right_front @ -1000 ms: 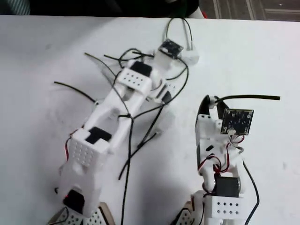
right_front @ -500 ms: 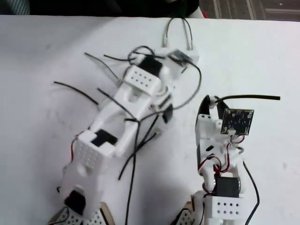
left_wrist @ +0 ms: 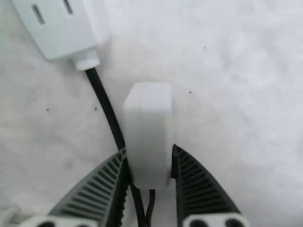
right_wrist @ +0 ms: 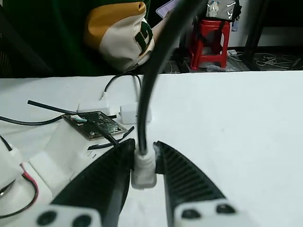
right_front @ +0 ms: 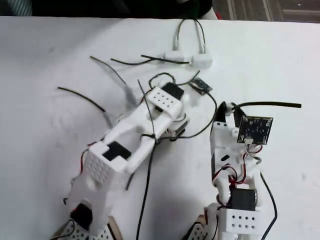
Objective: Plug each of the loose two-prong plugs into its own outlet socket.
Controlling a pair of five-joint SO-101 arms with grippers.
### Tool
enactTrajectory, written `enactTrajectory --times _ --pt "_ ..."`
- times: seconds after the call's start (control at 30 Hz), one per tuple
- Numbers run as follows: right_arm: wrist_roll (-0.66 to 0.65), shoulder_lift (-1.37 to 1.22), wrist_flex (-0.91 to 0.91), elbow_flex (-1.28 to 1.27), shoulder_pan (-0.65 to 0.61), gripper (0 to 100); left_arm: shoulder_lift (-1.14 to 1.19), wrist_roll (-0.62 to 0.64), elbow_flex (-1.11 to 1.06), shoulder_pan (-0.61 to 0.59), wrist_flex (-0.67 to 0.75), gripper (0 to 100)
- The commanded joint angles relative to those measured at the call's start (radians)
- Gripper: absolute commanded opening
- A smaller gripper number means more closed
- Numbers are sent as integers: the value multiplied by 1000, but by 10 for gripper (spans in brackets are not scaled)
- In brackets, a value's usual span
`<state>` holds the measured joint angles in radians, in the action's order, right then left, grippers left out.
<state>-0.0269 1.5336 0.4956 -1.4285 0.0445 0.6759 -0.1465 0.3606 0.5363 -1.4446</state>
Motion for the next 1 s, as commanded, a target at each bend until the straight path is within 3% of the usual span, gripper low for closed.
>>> enactTrajectory --times 0.0,0.27,0.5,0.6,0.77,0.97 --pt "0 12 -22 21 10 17 -25 -6 40 -4 -78 22" --pt "0 12 -21 21 8 17 -85 0 140 2 -279 22" --pt "0 10 -16 21 2 17 -412 -6 -58 -38 -298 22" --pt "0 8 -16 21 2 17 -529 -57 -213 -116 -244 22" --pt "0 7 -16 21 1 17 -582 -146 -476 -274 -37 22" --pt "0 4 -16 21 1 17 -582 -233 -701 -311 121 22"
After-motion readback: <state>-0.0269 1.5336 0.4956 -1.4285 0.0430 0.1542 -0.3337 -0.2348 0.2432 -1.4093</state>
